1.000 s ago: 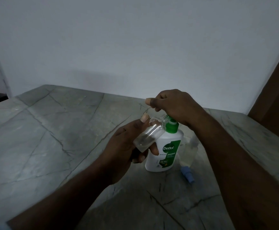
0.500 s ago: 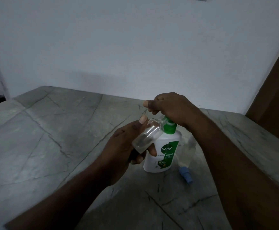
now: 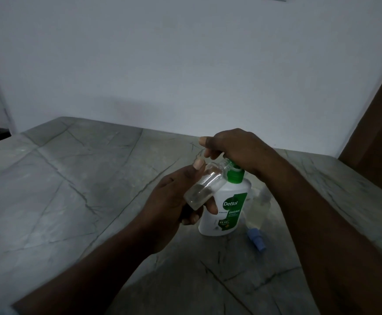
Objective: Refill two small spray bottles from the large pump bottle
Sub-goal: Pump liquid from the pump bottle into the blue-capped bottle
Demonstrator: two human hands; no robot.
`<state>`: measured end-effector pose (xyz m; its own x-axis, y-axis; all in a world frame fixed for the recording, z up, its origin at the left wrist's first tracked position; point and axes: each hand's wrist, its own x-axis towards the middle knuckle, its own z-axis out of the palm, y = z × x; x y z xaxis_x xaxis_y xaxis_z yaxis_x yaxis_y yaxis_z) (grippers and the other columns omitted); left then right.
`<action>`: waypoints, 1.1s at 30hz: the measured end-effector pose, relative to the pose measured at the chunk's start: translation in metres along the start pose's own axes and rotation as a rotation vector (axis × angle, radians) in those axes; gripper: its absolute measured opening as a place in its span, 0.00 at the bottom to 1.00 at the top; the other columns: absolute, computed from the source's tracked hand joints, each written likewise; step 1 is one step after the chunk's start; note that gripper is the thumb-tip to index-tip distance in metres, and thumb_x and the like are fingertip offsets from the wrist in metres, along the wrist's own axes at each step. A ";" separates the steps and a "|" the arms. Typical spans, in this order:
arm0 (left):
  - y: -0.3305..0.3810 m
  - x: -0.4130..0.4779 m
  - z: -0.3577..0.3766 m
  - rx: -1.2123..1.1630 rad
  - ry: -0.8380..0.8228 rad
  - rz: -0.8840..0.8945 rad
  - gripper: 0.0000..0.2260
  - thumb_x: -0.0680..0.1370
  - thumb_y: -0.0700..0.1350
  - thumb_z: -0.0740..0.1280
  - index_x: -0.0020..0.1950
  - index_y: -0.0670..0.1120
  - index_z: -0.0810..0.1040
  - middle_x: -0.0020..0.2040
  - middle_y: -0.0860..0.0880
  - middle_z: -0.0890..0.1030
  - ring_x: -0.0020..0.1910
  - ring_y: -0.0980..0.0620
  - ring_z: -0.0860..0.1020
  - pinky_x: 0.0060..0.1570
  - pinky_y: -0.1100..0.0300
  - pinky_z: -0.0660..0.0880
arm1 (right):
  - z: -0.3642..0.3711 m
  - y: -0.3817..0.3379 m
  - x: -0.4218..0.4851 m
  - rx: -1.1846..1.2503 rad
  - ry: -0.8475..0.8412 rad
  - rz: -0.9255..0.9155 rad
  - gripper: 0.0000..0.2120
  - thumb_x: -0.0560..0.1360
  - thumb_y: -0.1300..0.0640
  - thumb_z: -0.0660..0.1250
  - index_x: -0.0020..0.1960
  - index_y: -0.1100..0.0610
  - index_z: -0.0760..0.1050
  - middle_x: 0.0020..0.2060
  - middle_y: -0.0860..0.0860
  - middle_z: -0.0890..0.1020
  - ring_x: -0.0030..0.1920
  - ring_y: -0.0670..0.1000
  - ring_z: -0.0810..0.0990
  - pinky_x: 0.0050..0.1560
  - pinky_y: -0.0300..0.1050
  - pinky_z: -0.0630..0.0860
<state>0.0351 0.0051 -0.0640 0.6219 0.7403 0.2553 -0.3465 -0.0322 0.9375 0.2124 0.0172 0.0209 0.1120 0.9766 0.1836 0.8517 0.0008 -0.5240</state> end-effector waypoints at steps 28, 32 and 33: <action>0.005 0.001 0.002 0.021 -0.019 0.027 0.20 0.74 0.68 0.62 0.56 0.59 0.85 0.38 0.42 0.83 0.28 0.53 0.72 0.26 0.63 0.67 | -0.009 -0.001 -0.002 0.028 0.295 -0.090 0.18 0.76 0.36 0.68 0.43 0.51 0.82 0.39 0.45 0.84 0.40 0.44 0.81 0.38 0.42 0.74; 0.001 0.002 0.002 0.014 -0.020 0.026 0.24 0.76 0.67 0.62 0.59 0.52 0.84 0.38 0.41 0.82 0.29 0.50 0.71 0.26 0.62 0.66 | -0.006 -0.001 0.002 -0.006 0.066 0.000 0.20 0.78 0.37 0.66 0.50 0.53 0.85 0.45 0.46 0.86 0.47 0.47 0.82 0.47 0.45 0.75; 0.000 0.002 0.001 0.012 -0.015 0.022 0.24 0.76 0.66 0.63 0.59 0.51 0.84 0.38 0.40 0.82 0.29 0.50 0.71 0.26 0.62 0.66 | -0.005 -0.001 0.002 -0.013 0.034 0.007 0.20 0.78 0.37 0.66 0.51 0.53 0.85 0.47 0.47 0.86 0.48 0.48 0.81 0.50 0.47 0.75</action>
<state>0.0369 0.0060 -0.0630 0.6246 0.7293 0.2793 -0.3521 -0.0563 0.9343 0.2148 0.0178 0.0258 0.1348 0.9687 0.2084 0.8575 -0.0086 -0.5144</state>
